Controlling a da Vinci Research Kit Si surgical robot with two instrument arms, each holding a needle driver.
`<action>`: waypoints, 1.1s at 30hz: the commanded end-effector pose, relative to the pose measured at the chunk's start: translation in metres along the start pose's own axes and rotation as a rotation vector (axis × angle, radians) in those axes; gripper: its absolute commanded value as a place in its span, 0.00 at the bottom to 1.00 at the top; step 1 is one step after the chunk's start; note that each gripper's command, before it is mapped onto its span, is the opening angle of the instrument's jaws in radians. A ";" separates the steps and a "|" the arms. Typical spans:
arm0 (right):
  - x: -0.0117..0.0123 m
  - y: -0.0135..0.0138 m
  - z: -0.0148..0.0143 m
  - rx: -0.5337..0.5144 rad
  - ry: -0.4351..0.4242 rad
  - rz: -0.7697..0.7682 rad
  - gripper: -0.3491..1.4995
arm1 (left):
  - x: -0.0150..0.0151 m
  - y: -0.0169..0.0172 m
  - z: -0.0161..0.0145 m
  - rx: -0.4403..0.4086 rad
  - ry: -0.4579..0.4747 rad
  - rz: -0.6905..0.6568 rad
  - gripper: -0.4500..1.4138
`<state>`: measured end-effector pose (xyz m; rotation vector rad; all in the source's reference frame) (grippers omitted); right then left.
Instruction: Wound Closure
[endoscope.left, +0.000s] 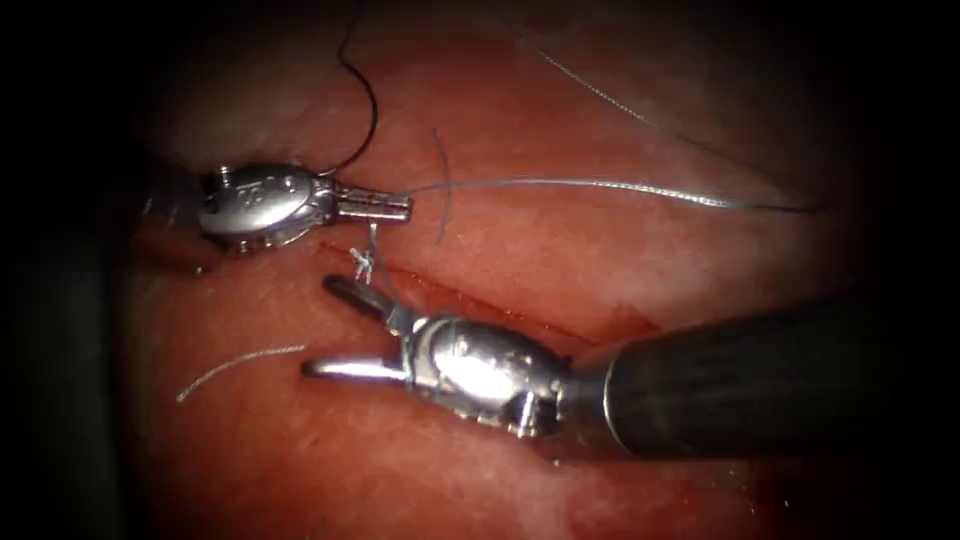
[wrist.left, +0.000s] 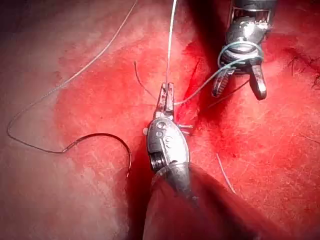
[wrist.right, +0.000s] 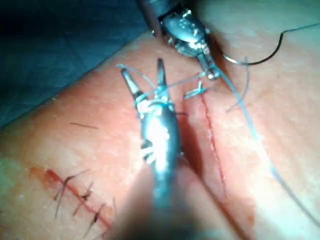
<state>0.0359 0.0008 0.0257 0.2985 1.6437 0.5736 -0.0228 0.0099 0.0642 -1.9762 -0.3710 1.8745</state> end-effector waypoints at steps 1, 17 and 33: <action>-0.0011 -0.0005 0.0000 -0.019 0.000 0.009 0.68 | -0.0010 0.0010 0.0002 0.000 0.003 -0.003 0.00; -0.0021 0.0029 -0.0036 -0.195 0.016 0.090 0.64 | -0.0015 0.0064 -0.0016 0.024 0.028 -0.003 0.00; -0.0025 0.0048 -0.0044 -0.349 0.006 0.079 0.58 | -0.0021 0.0114 -0.0015 0.006 0.032 -0.003 0.00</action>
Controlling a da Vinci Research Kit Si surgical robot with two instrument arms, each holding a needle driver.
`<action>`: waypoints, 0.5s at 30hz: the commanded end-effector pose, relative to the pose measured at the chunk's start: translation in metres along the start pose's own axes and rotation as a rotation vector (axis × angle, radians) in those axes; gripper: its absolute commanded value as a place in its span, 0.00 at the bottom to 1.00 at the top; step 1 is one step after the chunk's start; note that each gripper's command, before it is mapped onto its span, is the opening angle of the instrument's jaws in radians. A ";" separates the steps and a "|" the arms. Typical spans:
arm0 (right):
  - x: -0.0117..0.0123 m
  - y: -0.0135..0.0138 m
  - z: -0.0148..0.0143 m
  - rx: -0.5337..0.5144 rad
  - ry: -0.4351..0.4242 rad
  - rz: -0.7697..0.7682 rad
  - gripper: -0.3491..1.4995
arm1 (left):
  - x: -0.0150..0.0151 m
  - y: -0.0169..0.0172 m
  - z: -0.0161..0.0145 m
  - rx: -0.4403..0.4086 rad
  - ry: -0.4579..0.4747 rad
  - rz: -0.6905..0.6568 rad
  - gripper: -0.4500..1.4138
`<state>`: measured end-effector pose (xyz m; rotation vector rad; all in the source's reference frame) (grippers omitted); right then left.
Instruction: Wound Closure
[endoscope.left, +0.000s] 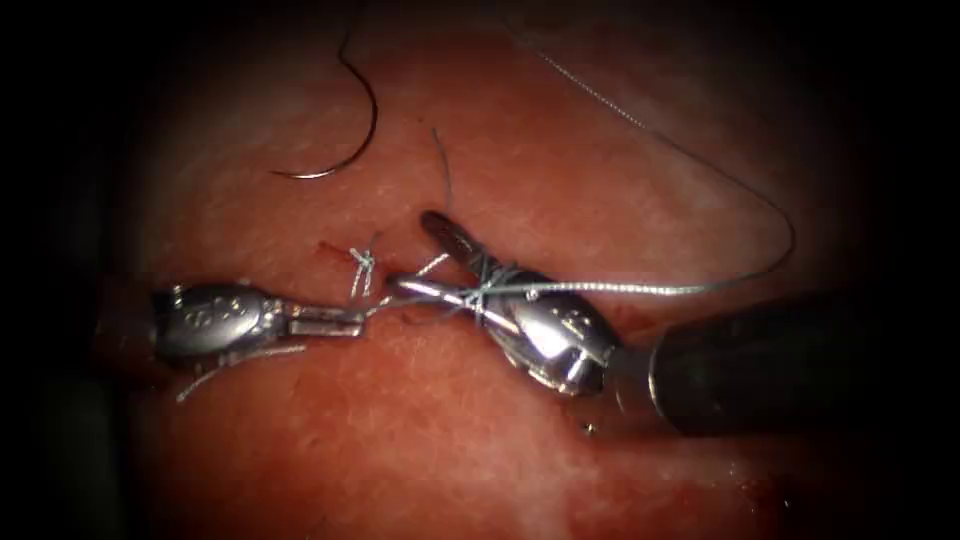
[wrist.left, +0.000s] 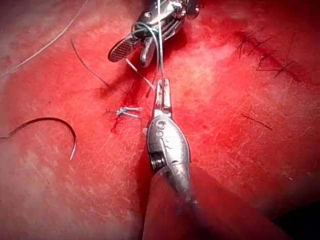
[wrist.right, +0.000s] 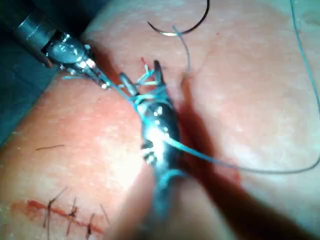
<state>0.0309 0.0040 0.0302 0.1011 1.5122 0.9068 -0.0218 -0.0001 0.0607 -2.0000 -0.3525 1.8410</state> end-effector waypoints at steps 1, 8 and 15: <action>-0.0012 -0.0008 0.0000 -0.008 -0.004 0.001 0.58 | -0.0008 0.0012 0.0003 -0.004 0.001 -0.006 0.00; -0.0012 -0.0006 0.0002 -0.098 -0.010 -0.013 0.58 | -0.0004 0.0014 0.0008 -0.004 0.003 -0.010 0.00; -0.0011 -0.0004 0.0006 -0.160 -0.035 -0.024 0.66 | 0.0004 0.0007 0.0018 -0.005 0.006 -0.018 0.00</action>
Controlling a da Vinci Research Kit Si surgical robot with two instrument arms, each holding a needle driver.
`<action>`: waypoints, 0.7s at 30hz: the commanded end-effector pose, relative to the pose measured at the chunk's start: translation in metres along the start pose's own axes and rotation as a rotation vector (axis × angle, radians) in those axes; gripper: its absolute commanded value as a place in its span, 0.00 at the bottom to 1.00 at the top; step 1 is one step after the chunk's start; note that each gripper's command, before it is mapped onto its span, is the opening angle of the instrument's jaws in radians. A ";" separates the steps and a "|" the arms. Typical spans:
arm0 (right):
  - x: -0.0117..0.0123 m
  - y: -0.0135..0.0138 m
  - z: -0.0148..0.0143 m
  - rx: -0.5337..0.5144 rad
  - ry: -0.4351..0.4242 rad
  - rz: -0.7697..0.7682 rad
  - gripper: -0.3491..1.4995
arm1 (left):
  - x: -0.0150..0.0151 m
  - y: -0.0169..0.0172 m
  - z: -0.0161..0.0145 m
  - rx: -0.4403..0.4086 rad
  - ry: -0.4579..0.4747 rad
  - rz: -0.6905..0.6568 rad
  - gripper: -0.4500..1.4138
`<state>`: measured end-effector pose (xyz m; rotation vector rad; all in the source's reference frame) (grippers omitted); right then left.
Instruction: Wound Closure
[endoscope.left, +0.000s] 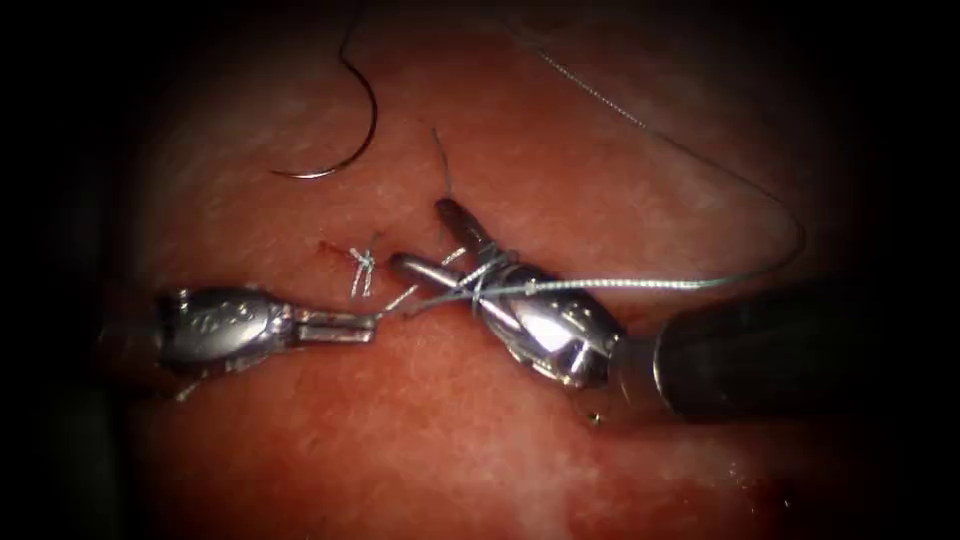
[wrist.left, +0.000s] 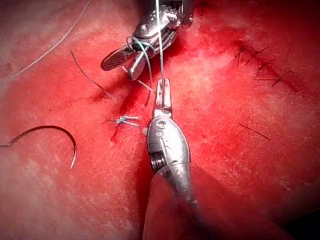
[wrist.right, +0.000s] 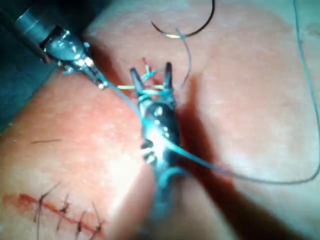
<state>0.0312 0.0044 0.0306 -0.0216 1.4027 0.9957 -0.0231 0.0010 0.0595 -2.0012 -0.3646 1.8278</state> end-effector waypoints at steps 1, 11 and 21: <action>-0.0009 -0.0007 0.0001 -0.005 -0.006 0.003 0.66 | -0.0009 0.0009 0.0005 -0.001 0.000 -0.008 0.00; -0.0004 0.0006 0.0008 -0.070 -0.012 -0.004 0.75 | 0.0006 -0.0002 0.0020 0.002 0.005 -0.007 0.00; 0.0002 0.0014 0.0022 -0.100 -0.019 -0.056 0.75 | 0.0010 -0.0010 0.0024 0.002 0.007 0.000 0.00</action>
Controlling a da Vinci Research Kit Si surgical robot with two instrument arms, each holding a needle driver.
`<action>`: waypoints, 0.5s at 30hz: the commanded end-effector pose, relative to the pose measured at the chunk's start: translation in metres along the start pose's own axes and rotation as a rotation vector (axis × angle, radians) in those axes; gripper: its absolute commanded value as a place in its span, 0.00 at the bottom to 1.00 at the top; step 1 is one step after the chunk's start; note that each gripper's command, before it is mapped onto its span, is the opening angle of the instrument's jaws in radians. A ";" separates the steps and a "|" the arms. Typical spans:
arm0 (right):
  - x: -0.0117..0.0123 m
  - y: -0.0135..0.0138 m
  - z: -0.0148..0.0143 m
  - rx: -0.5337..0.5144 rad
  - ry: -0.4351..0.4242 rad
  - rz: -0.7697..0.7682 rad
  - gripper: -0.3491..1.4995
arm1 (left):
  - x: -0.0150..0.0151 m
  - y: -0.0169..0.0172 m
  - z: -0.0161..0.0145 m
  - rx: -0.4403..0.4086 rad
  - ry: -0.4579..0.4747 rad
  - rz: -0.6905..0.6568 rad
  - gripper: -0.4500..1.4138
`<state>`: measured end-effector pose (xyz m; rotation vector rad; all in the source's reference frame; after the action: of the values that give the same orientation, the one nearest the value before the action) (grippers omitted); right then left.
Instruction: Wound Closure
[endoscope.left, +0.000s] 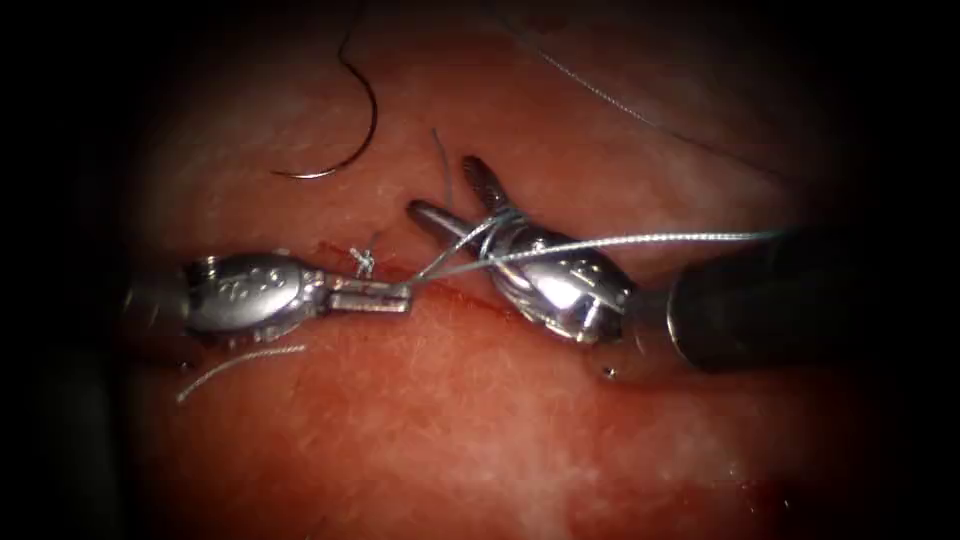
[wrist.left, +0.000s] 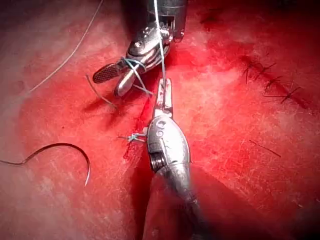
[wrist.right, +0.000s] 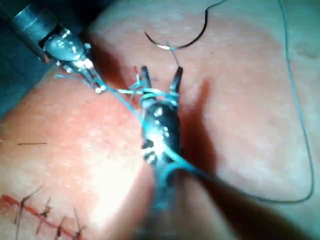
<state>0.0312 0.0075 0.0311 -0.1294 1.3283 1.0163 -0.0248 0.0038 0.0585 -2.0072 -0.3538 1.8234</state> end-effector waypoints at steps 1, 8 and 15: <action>-0.0011 -0.0009 0.0005 0.003 -0.003 0.002 0.75 | -0.0010 0.0009 0.0003 -0.003 0.001 -0.006 0.00; -0.0011 -0.0007 0.0024 -0.001 -0.005 -0.036 0.73 | -0.0009 0.0005 0.0002 -0.005 0.002 -0.002 0.00; -0.0013 -0.0001 0.0032 0.016 -0.028 -0.083 0.19 | -0.0008 0.0004 0.0000 -0.011 0.003 -0.003 0.00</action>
<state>0.0331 0.0098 0.0328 -0.1577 1.2924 0.9288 -0.0243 0.0044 0.0585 -2.0179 -0.3609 1.8233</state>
